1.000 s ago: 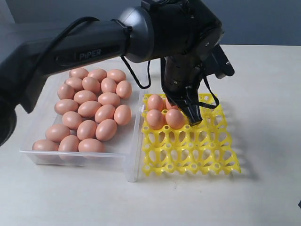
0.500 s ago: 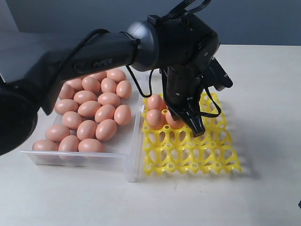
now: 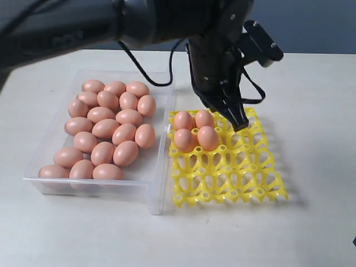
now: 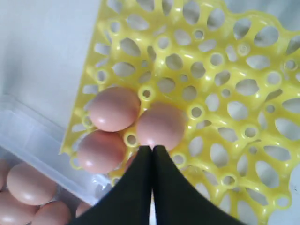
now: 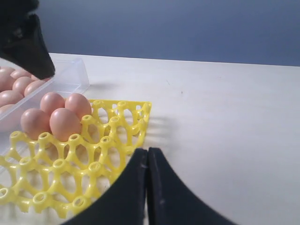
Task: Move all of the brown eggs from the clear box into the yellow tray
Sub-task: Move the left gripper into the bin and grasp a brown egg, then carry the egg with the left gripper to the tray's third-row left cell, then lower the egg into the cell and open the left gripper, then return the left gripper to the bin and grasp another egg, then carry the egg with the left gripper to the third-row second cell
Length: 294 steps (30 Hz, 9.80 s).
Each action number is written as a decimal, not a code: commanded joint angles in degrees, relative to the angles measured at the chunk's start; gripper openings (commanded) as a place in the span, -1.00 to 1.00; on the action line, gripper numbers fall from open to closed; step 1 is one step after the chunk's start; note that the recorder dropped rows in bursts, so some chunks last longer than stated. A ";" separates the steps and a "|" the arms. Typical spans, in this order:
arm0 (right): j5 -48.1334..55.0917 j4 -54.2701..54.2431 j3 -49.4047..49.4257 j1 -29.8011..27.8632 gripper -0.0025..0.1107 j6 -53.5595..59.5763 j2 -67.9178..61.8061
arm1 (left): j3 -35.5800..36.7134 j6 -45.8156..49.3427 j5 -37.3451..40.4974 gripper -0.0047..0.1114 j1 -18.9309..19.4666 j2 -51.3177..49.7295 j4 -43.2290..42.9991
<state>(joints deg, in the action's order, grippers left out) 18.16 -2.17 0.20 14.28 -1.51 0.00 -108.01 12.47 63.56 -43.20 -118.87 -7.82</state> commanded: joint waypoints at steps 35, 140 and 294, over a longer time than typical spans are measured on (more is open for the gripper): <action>-0.69 0.10 -0.20 0.08 -0.93 0.01 0.00 | 41.36 -6.40 -21.49 0.00 19.29 12.28 13.09; -0.69 0.10 -0.20 0.08 -0.93 0.01 0.00 | 77.72 -19.76 -117.93 -0.91 2.13 23.99 5.81; -0.69 0.10 -0.20 0.08 -0.93 0.01 0.00 | 55.91 107.15 -21.20 -0.91 16.10 21.60 107.77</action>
<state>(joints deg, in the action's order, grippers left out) 18.16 -2.17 0.20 14.28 -1.51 0.00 -53.39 110.49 39.60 -25.64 -94.70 94.41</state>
